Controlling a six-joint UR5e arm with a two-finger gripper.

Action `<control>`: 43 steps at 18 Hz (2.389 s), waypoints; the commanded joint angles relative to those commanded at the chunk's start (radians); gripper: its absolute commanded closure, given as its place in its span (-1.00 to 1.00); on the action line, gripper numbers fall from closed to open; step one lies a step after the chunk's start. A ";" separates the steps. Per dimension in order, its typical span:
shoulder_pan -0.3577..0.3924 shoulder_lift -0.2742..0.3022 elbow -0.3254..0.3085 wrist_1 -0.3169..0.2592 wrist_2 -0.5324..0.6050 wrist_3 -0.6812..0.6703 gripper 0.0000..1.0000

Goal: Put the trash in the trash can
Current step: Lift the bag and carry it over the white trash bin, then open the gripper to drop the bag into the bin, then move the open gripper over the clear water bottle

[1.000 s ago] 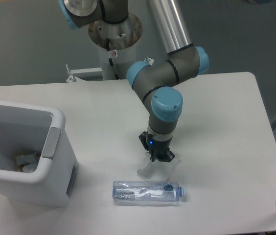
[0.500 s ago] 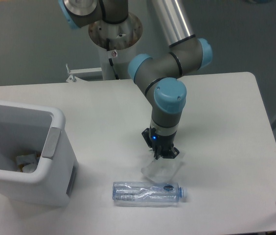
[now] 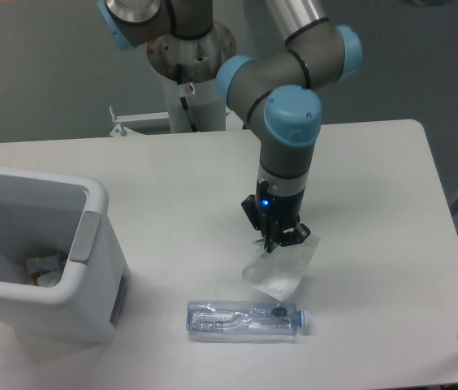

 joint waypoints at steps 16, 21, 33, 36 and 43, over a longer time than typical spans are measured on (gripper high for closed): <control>-0.161 0.206 0.072 0.006 -0.301 -0.255 1.00; -0.251 0.229 0.071 0.011 -0.304 -0.302 1.00; -0.350 0.215 0.057 0.014 -0.302 -0.312 -1.00; -0.350 0.213 0.068 0.015 -0.302 -0.310 -1.00; -0.256 0.168 0.092 0.023 -0.301 -0.299 -1.00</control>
